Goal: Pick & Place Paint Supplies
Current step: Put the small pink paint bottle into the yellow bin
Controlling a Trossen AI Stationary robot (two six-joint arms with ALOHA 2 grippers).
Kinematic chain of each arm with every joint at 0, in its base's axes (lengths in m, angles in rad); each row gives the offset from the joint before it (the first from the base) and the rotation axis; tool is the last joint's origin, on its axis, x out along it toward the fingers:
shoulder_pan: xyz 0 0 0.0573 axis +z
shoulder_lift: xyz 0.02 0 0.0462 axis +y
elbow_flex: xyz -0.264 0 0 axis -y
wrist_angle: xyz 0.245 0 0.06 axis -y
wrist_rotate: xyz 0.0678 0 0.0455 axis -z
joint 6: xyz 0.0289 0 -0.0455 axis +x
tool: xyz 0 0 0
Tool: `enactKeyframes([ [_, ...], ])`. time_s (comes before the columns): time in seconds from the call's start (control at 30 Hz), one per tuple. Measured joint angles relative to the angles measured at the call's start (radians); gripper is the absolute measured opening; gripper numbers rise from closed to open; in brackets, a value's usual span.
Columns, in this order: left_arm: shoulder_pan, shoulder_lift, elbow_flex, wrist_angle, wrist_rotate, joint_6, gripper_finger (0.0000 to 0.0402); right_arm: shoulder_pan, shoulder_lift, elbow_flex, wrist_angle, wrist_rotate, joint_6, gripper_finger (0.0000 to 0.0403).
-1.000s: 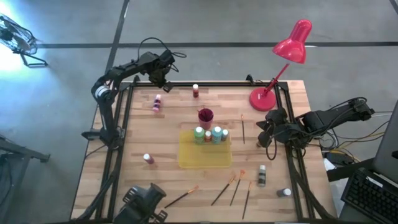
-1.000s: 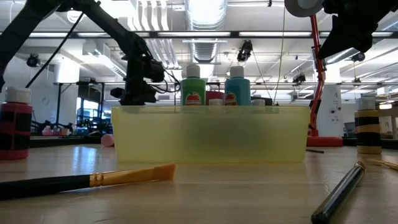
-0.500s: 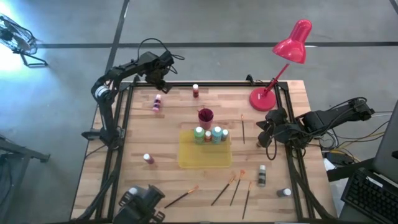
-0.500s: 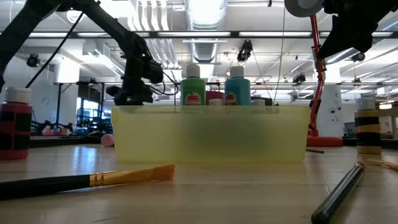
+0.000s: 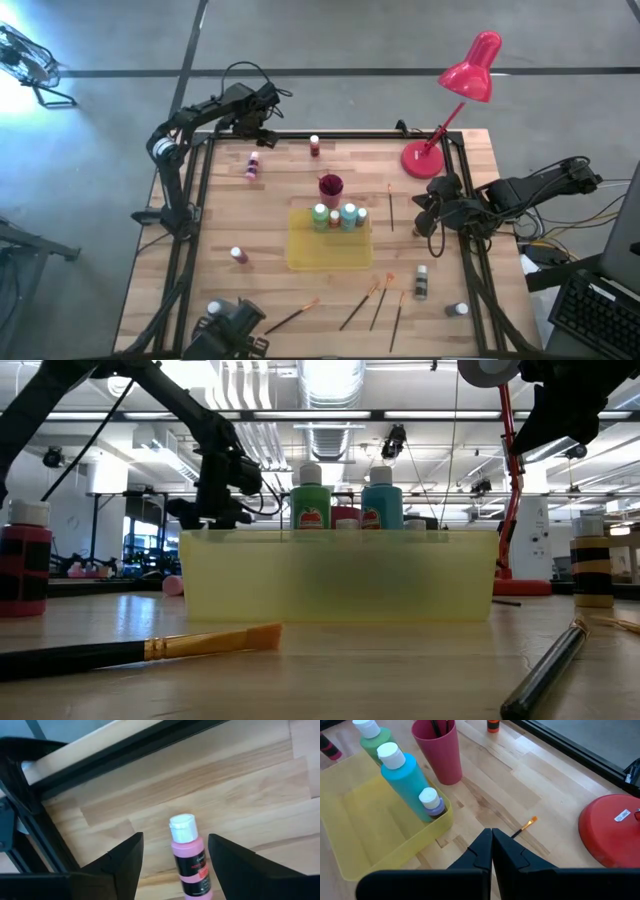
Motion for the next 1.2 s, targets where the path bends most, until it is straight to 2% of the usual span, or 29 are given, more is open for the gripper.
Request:
enactKeyframes([
  [0.23, 0.000, -0.001, -0.037, 0.002, 0.011, -0.043, 0.0227, 0.000, 0.000, 0.000, 0.000, 0.000, 0.000, 0.0008],
  [0.53, 0.010, -0.001, -0.117, 0.133, 0.057, -0.073, 0.0227, 0.000, 0.000, 0.000, 0.000, 0.000, 0.000, 0.0008],
  [1.2, 0.028, 0.024, -0.134, 0.169, 0.081, -0.091, 0.0227, 0.000, 0.000, 0.000, 0.000, 0.000, 0.000, 0.0008],
])
